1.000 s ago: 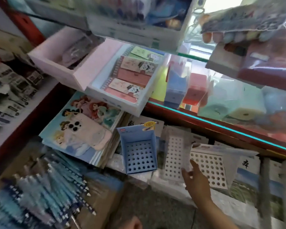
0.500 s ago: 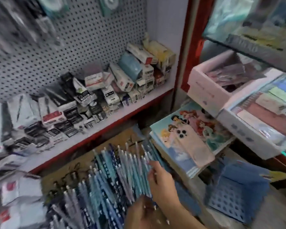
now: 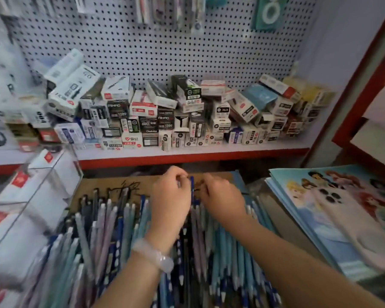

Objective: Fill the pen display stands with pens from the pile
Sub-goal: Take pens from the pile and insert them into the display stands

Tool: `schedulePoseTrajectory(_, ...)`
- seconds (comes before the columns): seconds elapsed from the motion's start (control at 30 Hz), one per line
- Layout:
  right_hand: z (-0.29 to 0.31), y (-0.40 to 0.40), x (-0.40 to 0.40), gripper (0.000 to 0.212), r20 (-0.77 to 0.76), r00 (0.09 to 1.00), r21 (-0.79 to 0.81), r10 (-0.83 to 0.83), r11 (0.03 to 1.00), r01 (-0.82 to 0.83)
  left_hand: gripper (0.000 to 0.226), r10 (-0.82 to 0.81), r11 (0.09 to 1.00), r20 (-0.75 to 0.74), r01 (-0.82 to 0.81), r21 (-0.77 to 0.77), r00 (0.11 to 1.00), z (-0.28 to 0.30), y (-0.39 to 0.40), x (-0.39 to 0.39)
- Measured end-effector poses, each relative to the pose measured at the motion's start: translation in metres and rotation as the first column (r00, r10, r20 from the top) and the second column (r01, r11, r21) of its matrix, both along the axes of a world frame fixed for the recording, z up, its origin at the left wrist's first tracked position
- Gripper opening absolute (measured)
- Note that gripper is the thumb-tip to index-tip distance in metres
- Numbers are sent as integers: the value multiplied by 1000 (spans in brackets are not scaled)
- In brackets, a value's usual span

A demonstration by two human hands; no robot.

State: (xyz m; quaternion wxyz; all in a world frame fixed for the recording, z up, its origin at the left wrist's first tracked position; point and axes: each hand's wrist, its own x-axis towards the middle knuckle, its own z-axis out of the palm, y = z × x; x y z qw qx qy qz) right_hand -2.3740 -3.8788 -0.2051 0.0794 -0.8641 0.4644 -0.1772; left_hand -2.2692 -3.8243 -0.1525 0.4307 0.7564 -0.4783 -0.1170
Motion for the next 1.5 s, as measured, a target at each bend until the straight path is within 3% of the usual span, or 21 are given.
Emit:
schedulePoseTrajectory(0.03,-4,8,1,12,-4,1000,38,-21,999,21,13,40,999,-72,-40,2,997,-25,23,-2)
schedulePoseTrajectory(0.13,-19,31,-2,22,-113,992,145,-48,987,65,27,-40,976,25,34,213,999,-50,68,8)
schedulePoseTrajectory(0.2,-17,43,-7,27,-195,981,145,-7,989,36,37,-98,943,39,80,323,994,-41,93,21)
schedulePoseTrajectory(0.3,13,66,-14,30,-178,984,193,9,981,26,44,-143,880,1,126,457,990,-35,144,22)
schedulePoseTrajectory(0.43,32,130,-30,35,-226,974,254,4,966,55,46,-160,875,45,121,468,986,-21,184,21)
schedulePoseTrajectory(0.57,58,200,-45,32,-348,934,339,85,940,41,44,-238,884,-53,239,402,970,-2,241,1)
schedulePoseTrajectory(0.7,74,250,-47,32,-326,929,419,174,908,-23,39,-122,957,-171,162,241,978,35,300,5)
schedulePoseTrajectory(0.8,69,280,-39,33,-326,923,427,206,903,-51,30,66,991,-319,-25,131,945,51,332,10)
schedulePoseTrajectory(0.9,63,300,-29,34,-264,943,407,205,910,-84,24,145,984,-380,-93,152,914,47,340,2)
schedulePoseTrajectory(1.0,51,302,-24,34,-142,968,430,208,893,-129,26,163,946,-202,-94,311,966,23,327,-6)
schedulePoseTrajectory(1.1,35,276,-38,28,-3,996,407,87,910,-78,32,156,911,-35,-130,392,987,-7,292,-10)
schedulePoseTrajectory(1.2,18,217,-65,29,144,983,316,-116,947,65,40,140,922,8,-133,363,990,-27,249,2)
schedulePoseTrajectory(1.27,13,167,-83,35,201,943,262,-264,942,208,50,153,917,128,-189,351,980,-39,220,24)
schedulePoseTrajectory(1.43,-25,75,-99,52,62,950,287,-308,917,278,70,80,752,344,-283,595,936,-72,172,67)
schedulePoseTrajectory(1.5,-38,60,-99,55,9,954,282,-300,916,286,73,92,731,404,-338,593,910,-79,165,72)
